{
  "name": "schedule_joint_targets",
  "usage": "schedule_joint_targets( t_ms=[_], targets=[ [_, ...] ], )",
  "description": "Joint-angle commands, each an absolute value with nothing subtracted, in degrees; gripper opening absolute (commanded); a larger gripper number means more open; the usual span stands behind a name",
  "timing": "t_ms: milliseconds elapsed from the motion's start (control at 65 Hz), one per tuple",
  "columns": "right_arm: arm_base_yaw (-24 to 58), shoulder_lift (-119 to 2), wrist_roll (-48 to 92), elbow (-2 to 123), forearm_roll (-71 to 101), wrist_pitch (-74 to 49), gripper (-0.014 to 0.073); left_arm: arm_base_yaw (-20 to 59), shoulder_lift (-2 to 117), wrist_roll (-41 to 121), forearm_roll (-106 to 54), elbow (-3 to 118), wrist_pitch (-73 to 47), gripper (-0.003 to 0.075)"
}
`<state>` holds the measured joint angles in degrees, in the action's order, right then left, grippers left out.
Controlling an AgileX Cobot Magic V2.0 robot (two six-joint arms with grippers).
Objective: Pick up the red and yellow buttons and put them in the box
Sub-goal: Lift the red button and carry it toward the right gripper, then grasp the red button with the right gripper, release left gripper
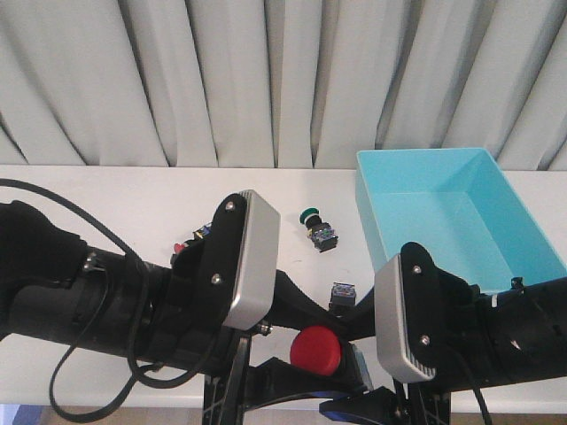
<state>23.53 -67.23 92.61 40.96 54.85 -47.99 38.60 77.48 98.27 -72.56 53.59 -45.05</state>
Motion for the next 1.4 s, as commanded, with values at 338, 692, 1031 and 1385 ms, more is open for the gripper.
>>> schedule_joint_targets(
  t_ms=[338,692,1031,1385],
  targets=[
    [23.56,-66.42,98.44,42.73,58.15,-49.87,0.0451,38.79,76.16,99.63,-76.73,55.52,-45.79,0.0157],
    [23.56,-66.42,98.44,42.73,58.84,-49.87,0.0251,38.79,76.16,99.58,-76.73,55.52,-44.46,0.0168],
    [23.56,-66.42,98.44,42.73,58.84,-49.93,0.0185,38.79,76.16,99.58,-76.29,55.52,-44.20,0.0398],
    [23.56,-66.42,95.89,42.73,57.19,-49.24,0.0185,38.79,76.16,93.36,-65.39,55.52,-40.06,0.0596]
  ],
)
